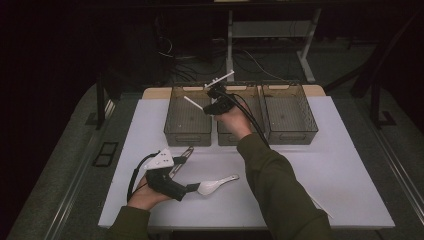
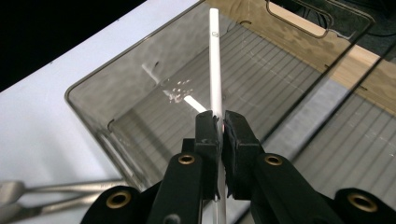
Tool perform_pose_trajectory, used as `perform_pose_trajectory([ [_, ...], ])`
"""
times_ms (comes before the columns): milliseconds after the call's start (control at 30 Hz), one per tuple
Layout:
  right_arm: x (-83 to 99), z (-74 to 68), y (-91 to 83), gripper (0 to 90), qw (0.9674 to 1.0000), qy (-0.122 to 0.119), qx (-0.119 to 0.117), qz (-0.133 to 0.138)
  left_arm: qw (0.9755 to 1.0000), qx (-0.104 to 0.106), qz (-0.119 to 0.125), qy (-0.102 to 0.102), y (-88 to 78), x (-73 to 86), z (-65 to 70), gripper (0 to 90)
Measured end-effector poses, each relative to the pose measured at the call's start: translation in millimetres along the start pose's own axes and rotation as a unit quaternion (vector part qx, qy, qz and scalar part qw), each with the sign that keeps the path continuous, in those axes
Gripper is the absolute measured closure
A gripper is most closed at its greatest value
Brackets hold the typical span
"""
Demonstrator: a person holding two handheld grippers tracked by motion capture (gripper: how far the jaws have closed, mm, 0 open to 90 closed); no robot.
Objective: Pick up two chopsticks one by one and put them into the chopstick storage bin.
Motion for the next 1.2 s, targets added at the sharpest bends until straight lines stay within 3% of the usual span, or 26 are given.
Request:
perform_pose_trajectory([
  [400,-7.8,-5.4,37.7,84.6,0.9996,0.004,0.016,-0.022,1.0,0.001,0.001,0.0,-0.6,-0.4,0.4,0.0],
  [667,-0.7,-10.2,56.1,84.6,0.9985,0.004,0.024,-0.049,1.0,0.002,0.001,0.0,-1.0,-0.6,0.6,0.0],
  [1200,14.1,-16.0,75.3,83.7,0.9951,0.013,0.037,-0.091,1.0,0.003,0.001,0.001,-1.2,-0.9,0.9,0.0],
])
Point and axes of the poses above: each handheld gripper's, and its own axes: y roughly forward along the jaws, x roughly out of its underside, z roughly to its right, the point moved 9 cm from there along y, roughly forward along the jaws, and after that the axes turned 15 degrees about z, right-handed, at the moved point
